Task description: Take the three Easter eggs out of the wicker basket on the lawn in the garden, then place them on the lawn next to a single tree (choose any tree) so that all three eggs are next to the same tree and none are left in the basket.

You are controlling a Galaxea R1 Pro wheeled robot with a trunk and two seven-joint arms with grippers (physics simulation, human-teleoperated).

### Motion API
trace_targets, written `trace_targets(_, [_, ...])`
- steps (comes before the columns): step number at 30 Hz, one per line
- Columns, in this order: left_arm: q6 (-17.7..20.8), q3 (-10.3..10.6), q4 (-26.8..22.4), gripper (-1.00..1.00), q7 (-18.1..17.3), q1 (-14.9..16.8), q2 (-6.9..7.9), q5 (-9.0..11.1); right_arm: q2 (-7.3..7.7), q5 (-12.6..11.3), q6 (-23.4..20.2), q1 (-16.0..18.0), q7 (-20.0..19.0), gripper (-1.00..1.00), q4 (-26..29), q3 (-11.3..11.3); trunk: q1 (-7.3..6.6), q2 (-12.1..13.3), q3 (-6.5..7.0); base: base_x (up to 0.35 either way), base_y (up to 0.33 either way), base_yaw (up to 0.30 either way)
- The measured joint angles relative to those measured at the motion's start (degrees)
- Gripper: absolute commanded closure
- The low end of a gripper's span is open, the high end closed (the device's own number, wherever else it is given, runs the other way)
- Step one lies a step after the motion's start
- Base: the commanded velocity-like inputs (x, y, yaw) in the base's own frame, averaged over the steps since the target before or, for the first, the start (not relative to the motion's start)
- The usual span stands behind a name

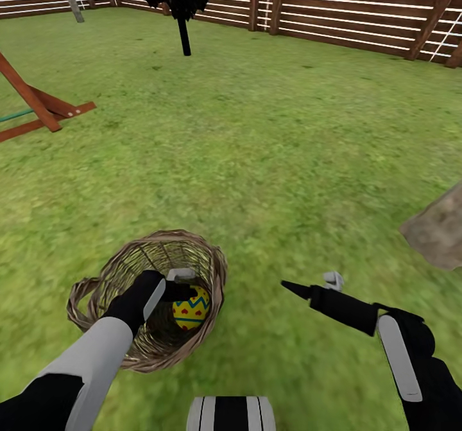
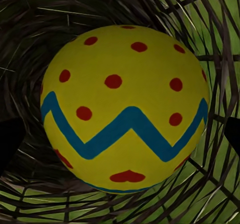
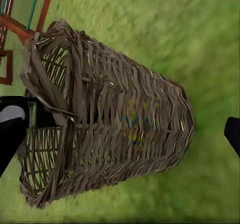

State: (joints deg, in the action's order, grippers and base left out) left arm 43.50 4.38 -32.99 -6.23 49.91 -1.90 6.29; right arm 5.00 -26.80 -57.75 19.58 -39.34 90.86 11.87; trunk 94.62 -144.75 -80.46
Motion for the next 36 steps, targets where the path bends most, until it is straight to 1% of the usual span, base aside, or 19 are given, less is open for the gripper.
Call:
trace_targets(2, [0.00, 0.00, 0.00, -1.00, 0.00, 0.00, -0.03, 0.00, 0.42, -0.02, -0.23, -0.05, -0.79, -1.00, 0.00, 0.23, 0.00, 0.00, 0.00, 0.000, 0.000, 0.000])
trace_targets(6, [0.00, 0.00, 0.00, -1.00, 0.00, 0.00, -0.02, 0.00, 0.74, -0.04, -0.42, -0.09, -1.56, -1.00, 0.00, 0.55, 0.00, 0.00, 0.00, 0.000, 0.000, 0.000])
trace_targets(7, [0.00, 0.00, 0.00, -1.00, 0.00, 0.00, -0.04, -0.01, 0.79, -0.01, -0.45, -0.10, -1.78, -1.00, 0.00, 0.61, 0.03, -0.01, -0.22, 0.000, 0.000, 0.000])
trace_targets(8, [0.00, 0.00, 0.00, -1.00, 0.00, 0.00, -0.03, -0.01, 0.81, -0.02, -0.46, -0.10, -1.88, -1.00, 0.00, 0.63, 0.06, -0.02, -0.44, 0.000, 0.000, 0.000])
trace_targets(19, [-0.08, 0.00, -0.02, -1.00, 0.00, 0.00, 0.01, 0.00, 0.86, -0.10, -2.00, -0.11, -2.18, -1.00, 0.00, 0.71, 0.05, -0.03, -0.44, 0.000, 0.000, 0.000])
trace_targets(23, [-0.90, -0.03, -0.02, -1.00, -0.05, 0.00, 0.01, 0.00, 0.84, -0.10, -2.00, -0.11, -2.19, -1.00, 0.00, 0.70, 0.05, -0.03, -0.44, 0.000, 0.000, 0.000])
trace_targets(31, [-1.82, 0.00, -0.32, -1.00, -0.02, 0.00, 0.02, -0.01, 0.82, -0.07, -1.98, -0.11, -2.19, -1.00, 0.00, 0.64, 0.26, -0.13, -2.21, 0.000, 0.000, 0.000])
trace_targets(36, [-1.88, 0.01, -0.42, -1.00, 0.06, 0.00, 0.02, 0.00, 0.81, -0.10, -2.00, -0.11, -2.19, -1.00, 0.00, 0.63, 0.26, -0.13, -2.22, 0.000, 0.000, 0.000])
